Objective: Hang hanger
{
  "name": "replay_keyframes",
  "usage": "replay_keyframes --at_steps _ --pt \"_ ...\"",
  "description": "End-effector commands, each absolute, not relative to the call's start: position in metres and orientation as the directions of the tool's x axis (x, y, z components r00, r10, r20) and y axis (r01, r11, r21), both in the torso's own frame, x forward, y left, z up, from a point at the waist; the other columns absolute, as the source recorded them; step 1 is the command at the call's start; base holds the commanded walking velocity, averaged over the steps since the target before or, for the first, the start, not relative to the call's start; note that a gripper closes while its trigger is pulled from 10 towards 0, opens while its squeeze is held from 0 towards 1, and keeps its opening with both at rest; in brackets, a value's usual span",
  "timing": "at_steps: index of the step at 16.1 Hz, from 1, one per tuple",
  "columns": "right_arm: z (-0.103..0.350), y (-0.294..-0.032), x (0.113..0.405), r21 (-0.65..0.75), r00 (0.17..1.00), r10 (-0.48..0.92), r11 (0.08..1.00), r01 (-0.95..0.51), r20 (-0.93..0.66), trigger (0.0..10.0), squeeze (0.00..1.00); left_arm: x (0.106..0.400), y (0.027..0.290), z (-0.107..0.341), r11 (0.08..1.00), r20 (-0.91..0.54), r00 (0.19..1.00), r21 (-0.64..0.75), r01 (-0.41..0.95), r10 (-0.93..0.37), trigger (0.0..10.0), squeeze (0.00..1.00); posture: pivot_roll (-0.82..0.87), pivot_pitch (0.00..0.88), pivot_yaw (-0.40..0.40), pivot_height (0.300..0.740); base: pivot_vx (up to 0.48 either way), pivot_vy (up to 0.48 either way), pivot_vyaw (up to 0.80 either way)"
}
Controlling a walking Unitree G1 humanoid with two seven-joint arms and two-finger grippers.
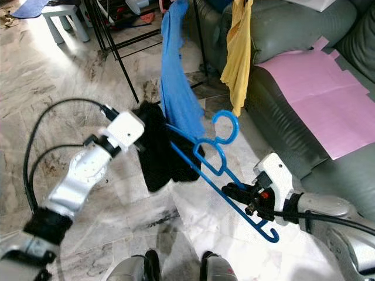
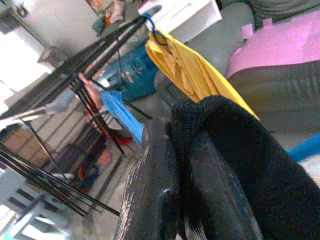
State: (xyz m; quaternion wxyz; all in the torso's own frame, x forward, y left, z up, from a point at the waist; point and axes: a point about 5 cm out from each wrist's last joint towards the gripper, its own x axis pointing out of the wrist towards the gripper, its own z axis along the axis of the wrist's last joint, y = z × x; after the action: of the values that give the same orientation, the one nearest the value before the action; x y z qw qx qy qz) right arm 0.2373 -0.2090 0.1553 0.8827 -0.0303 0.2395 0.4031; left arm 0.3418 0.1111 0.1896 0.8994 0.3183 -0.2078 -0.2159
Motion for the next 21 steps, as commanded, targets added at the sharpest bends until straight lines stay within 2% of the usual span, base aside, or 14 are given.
replay_keyframes --at_steps 1,4,6,8,10,12,17,19,21 --pt "0.157 -0.206 0.234 0.146 0.541 0.722 0.648 -0.748 -0.431 10.0 0.0 0.343 0.116 0.199 0.705 0.276 0.806 0.671 0.228 -0.523 10.0 0.0 -0.14 0.212 0.051 0.74 0.0 0.0 0.0" --pt "0.139 -0.19 0.227 0.209 0.491 0.757 0.613 -0.762 -0.431 10.0 0.0 0.345 0.119 0.217 0.717 0.352 0.779 0.675 0.172 -0.518 10.0 0.0 -0.12 0.215 0.055 0.74 0.0 0.0 0.0" --pt "0.138 -0.184 0.224 0.216 0.48 0.771 0.598 -0.772 -0.419 10.0 0.0 0.347 0.121 0.214 0.71 0.343 0.784 0.684 0.168 -0.517 10.0 0.0 -0.12 0.216 0.056 0.74 0.0 0.0 0.0" --pt "0.143 -0.192 0.229 0.168 0.514 0.745 0.623 -0.764 -0.425 10.0 0.0 0.346 0.124 0.209 0.702 0.321 0.791 0.688 0.184 -0.522 10.0 0.0 -0.12 0.218 0.057 0.74 0.0 0.0 0.0" --pt "0.157 -0.214 0.239 0.084 0.578 0.694 0.668 -0.74 -0.429 10.0 0.0 0.346 0.127 0.204 0.68 0.297 0.788 0.705 0.2 -0.539 10.0 0.0 -0.13 0.223 0.057 0.74 0.0 0.0 0.0" --pt "0.164 -0.206 0.23 0.097 0.484 0.764 0.57 -0.816 -0.426 10.0 0.0 0.347 0.126 0.202 0.671 0.294 0.791 0.717 0.187 -0.536 10.0 0.0 -0.13 0.223 0.056 0.74 0.0 0.0 0.0" --pt "0.162 -0.188 0.222 0.117 0.39 0.816 0.478 -0.871 -0.427 10.0 0.0 0.348 0.126 0.203 0.664 0.295 0.788 0.724 0.184 -0.54 10.0 0.0 -0.12 0.227 0.056 0.74 0.0 0.0 0.0" --pt "0.159 -0.191 0.224 0.099 0.404 0.795 0.495 -0.863 -0.451 10.0 0.0 0.348 0.126 0.203 0.665 0.295 0.785 0.722 0.191 -0.545 10.0 0.0 -0.12 0.228 0.055 0.74 0.0 0.0 0.0" --pt "0.155 -0.195 0.234 0.023 0.459 0.75 0.533 -0.846 -0.475 10.0 0.0 0.347 0.124 0.205 0.676 0.311 0.773 0.709 0.199 -0.553 10.0 0.0 -0.13 0.228 0.054 0.74 0.0 0.0 0.0"
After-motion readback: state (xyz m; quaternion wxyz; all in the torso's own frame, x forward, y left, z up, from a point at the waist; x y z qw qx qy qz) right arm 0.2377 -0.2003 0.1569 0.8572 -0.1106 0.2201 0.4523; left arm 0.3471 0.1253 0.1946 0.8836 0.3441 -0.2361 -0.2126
